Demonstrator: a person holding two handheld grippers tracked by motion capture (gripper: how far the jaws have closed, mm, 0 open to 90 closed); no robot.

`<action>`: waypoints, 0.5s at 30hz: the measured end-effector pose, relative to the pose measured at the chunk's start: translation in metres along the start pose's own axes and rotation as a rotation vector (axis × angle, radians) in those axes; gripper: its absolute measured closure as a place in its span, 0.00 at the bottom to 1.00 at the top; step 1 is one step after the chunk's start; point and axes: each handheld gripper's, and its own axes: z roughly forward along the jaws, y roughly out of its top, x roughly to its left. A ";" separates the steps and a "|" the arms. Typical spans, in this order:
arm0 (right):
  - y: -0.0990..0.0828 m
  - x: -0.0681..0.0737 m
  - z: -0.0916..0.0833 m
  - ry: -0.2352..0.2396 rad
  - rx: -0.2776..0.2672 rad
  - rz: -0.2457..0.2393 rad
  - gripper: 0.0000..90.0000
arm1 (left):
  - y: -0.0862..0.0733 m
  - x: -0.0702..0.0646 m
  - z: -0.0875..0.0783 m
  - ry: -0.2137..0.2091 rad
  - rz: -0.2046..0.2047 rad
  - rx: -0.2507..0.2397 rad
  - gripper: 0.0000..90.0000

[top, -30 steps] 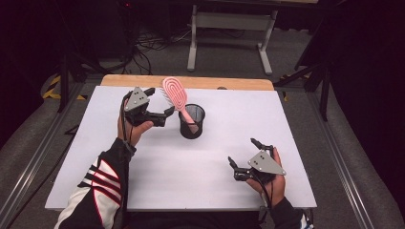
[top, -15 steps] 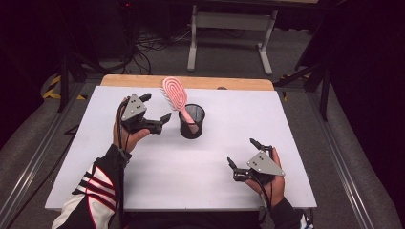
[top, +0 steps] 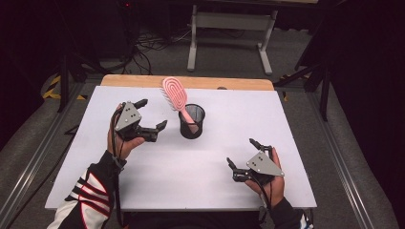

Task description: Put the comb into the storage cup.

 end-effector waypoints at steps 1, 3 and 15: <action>0.000 0.000 -0.001 -0.001 0.000 -0.002 0.07 | 0.000 -0.001 -0.001 0.000 0.001 -0.002 0.05; 0.001 0.000 -0.001 -0.003 -0.004 0.000 0.07 | 0.000 -0.002 -0.002 -0.003 0.004 0.002 0.05; 0.002 0.001 -0.002 -0.002 -0.007 -0.009 0.07 | -0.001 -0.012 -0.006 -0.024 0.025 0.009 0.05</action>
